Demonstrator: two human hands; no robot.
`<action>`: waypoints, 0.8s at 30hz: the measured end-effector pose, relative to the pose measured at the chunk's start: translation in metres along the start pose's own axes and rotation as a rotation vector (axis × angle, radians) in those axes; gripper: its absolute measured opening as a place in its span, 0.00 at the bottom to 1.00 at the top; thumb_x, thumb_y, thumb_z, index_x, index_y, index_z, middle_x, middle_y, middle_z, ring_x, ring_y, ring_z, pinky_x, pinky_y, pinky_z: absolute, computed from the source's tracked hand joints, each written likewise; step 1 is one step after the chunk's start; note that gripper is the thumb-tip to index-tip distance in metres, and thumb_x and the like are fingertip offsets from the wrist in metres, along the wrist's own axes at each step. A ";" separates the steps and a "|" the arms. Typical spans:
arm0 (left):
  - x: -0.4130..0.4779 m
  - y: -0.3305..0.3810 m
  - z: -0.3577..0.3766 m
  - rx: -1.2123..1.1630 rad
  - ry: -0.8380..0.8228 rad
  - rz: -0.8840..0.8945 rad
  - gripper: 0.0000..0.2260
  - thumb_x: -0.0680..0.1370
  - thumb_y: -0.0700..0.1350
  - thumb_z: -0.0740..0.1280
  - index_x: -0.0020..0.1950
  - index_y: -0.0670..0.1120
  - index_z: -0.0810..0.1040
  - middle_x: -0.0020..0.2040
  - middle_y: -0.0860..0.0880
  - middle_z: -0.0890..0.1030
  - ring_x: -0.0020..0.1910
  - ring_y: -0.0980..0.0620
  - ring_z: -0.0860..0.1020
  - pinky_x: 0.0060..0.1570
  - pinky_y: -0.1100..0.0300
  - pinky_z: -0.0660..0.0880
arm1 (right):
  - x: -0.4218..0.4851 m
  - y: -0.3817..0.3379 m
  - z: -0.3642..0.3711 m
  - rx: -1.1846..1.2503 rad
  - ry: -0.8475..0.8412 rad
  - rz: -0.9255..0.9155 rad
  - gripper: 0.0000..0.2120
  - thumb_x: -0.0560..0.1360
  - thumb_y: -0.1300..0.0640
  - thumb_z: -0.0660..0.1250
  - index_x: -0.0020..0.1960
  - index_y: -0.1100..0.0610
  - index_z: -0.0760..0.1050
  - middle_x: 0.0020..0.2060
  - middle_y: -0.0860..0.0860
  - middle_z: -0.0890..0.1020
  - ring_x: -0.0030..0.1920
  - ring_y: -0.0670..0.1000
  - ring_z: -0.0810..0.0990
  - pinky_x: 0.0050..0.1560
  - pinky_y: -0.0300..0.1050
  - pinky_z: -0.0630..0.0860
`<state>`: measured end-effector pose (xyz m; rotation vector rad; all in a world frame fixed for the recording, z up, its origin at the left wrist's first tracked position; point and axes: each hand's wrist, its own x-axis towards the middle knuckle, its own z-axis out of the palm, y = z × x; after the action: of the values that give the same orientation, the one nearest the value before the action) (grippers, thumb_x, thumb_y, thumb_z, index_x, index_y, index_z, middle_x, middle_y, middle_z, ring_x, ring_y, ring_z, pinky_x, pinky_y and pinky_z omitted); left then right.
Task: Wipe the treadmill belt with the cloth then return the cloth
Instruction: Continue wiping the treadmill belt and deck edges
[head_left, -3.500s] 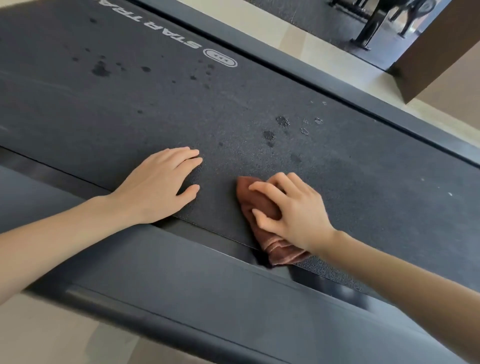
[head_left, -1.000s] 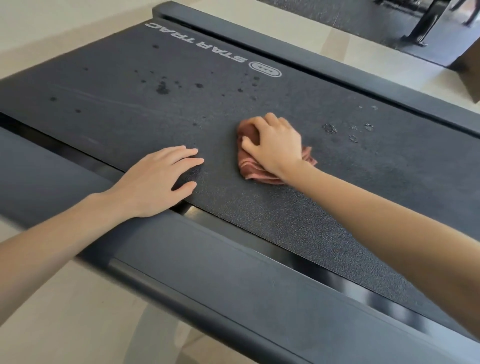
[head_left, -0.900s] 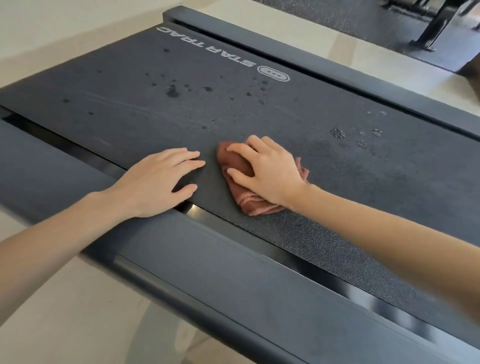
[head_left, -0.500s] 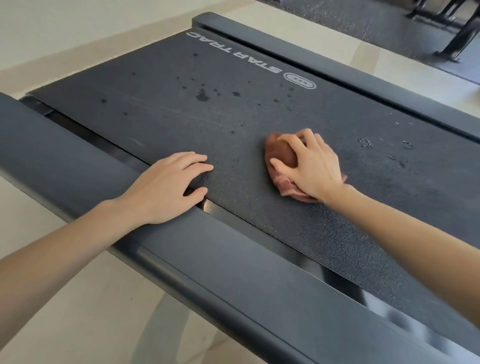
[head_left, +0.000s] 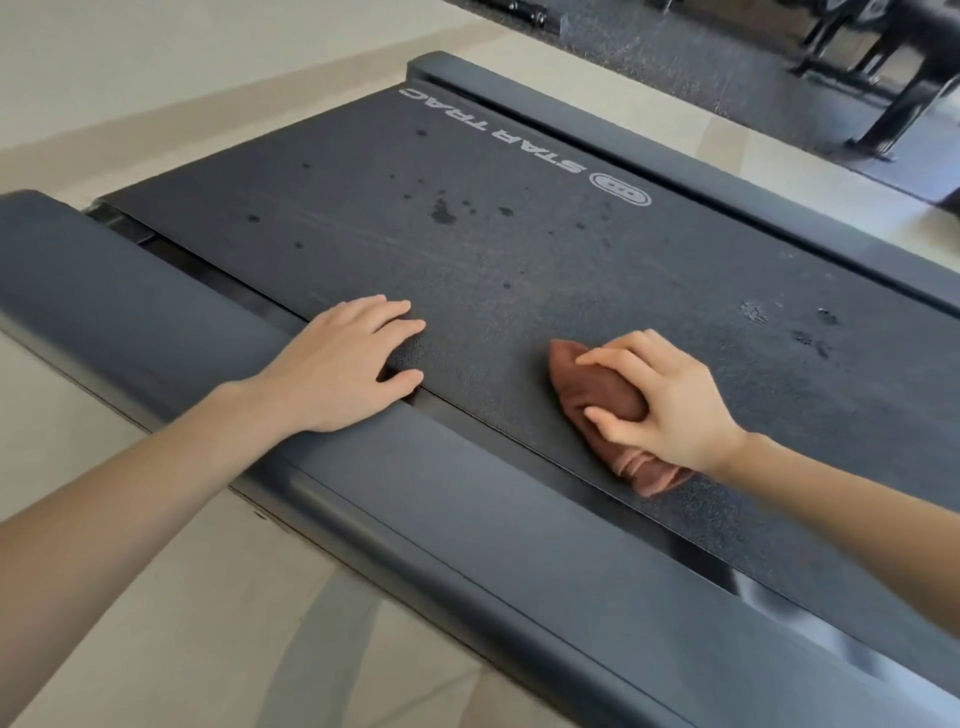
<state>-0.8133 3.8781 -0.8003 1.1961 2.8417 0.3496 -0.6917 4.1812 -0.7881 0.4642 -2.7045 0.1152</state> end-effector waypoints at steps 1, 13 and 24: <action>0.000 -0.001 0.000 0.000 0.009 0.000 0.27 0.77 0.58 0.55 0.74 0.50 0.60 0.76 0.51 0.58 0.75 0.51 0.53 0.73 0.53 0.52 | 0.006 0.008 0.001 -0.032 -0.006 0.048 0.22 0.72 0.41 0.62 0.57 0.55 0.78 0.49 0.53 0.79 0.49 0.57 0.77 0.46 0.50 0.77; -0.001 -0.001 0.002 -0.016 0.012 -0.017 0.26 0.78 0.59 0.54 0.74 0.51 0.59 0.76 0.51 0.56 0.75 0.51 0.51 0.72 0.53 0.50 | 0.043 -0.059 0.018 -0.051 -0.106 0.404 0.24 0.74 0.41 0.63 0.64 0.52 0.71 0.56 0.54 0.72 0.56 0.56 0.70 0.55 0.50 0.70; -0.007 -0.002 0.003 -0.053 0.042 -0.025 0.24 0.79 0.57 0.54 0.74 0.52 0.60 0.76 0.52 0.57 0.75 0.53 0.52 0.73 0.55 0.51 | 0.053 -0.004 0.016 -0.064 -0.094 0.217 0.22 0.72 0.43 0.60 0.60 0.55 0.75 0.52 0.55 0.76 0.54 0.58 0.74 0.49 0.52 0.75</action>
<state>-0.8095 3.8724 -0.8038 1.1568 2.8598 0.4517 -0.7421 4.1588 -0.7823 0.1593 -2.8341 0.0682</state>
